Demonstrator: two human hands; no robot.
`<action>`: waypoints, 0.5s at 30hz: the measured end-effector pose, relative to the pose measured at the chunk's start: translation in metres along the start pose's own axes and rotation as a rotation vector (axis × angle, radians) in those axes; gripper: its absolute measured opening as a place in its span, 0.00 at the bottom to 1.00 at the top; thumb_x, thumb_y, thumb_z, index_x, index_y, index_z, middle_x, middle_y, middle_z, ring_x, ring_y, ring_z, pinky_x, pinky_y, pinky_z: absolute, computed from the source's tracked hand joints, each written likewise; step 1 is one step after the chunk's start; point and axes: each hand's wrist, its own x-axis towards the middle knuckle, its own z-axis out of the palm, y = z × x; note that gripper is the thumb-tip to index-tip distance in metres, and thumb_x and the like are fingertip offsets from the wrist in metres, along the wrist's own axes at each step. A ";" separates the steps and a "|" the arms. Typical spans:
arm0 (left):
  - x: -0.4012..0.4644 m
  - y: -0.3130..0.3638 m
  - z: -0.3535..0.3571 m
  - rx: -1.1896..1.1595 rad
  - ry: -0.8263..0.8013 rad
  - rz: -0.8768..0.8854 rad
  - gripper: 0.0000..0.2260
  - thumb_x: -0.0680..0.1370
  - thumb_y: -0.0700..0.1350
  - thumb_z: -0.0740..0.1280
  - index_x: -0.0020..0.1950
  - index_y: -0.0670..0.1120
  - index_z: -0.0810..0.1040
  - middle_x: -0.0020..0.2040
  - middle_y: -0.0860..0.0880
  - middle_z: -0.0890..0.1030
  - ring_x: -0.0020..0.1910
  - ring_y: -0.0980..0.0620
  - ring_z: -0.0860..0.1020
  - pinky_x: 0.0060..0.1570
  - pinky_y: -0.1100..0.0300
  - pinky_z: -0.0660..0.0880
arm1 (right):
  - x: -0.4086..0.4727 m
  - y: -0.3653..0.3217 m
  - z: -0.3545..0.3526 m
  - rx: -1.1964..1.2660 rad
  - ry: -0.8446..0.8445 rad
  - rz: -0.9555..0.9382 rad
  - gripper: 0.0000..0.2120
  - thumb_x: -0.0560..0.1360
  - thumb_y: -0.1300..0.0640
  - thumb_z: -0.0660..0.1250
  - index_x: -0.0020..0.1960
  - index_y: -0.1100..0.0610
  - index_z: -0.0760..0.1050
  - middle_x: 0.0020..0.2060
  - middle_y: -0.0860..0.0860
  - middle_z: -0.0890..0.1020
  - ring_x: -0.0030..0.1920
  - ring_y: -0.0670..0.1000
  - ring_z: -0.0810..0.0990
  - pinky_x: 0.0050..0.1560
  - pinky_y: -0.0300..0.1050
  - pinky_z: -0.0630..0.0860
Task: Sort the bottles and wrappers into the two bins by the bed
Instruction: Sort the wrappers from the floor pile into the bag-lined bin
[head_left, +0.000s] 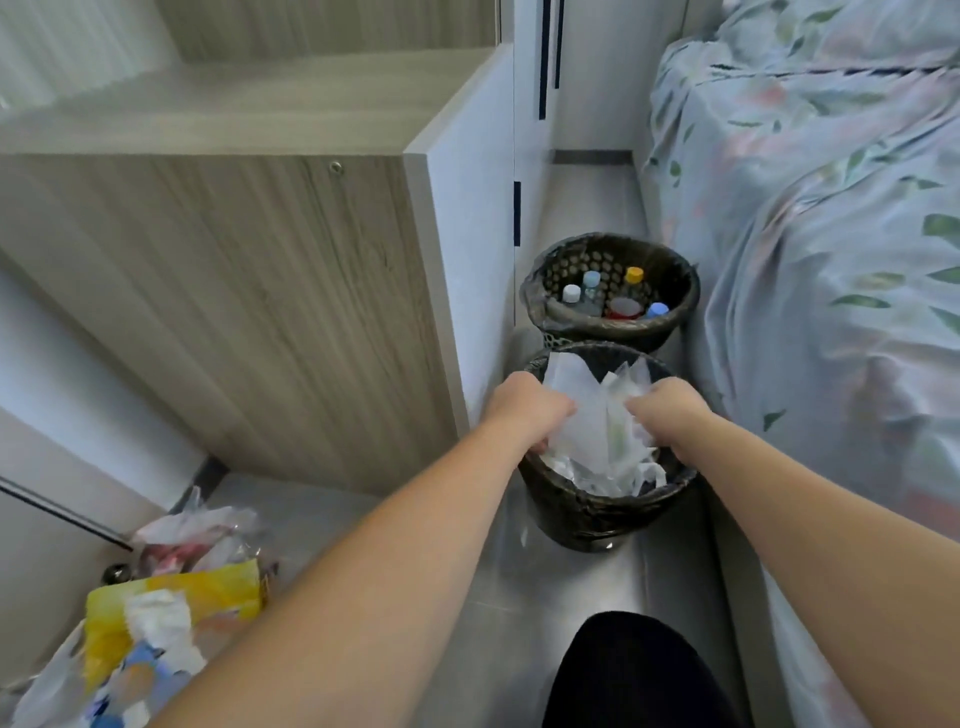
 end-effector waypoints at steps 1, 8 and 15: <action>0.001 -0.002 -0.001 0.063 0.022 0.027 0.09 0.75 0.47 0.68 0.42 0.42 0.73 0.39 0.46 0.78 0.35 0.47 0.80 0.35 0.55 0.79 | -0.001 0.000 0.003 -0.025 -0.008 -0.031 0.04 0.78 0.58 0.62 0.49 0.58 0.74 0.42 0.56 0.77 0.37 0.53 0.76 0.36 0.42 0.69; -0.013 -0.048 -0.030 0.264 0.156 0.188 0.12 0.78 0.45 0.58 0.34 0.47 0.64 0.31 0.47 0.66 0.31 0.47 0.66 0.32 0.57 0.63 | -0.025 -0.013 0.034 -0.215 0.026 -0.246 0.18 0.80 0.59 0.59 0.67 0.65 0.67 0.61 0.62 0.75 0.59 0.61 0.75 0.57 0.51 0.71; -0.038 -0.121 -0.083 0.447 0.137 0.231 0.13 0.81 0.47 0.61 0.62 0.47 0.79 0.59 0.49 0.82 0.59 0.48 0.78 0.58 0.58 0.73 | -0.069 -0.028 0.104 -0.380 -0.051 -0.655 0.18 0.77 0.61 0.59 0.67 0.61 0.67 0.62 0.58 0.72 0.63 0.59 0.70 0.62 0.48 0.66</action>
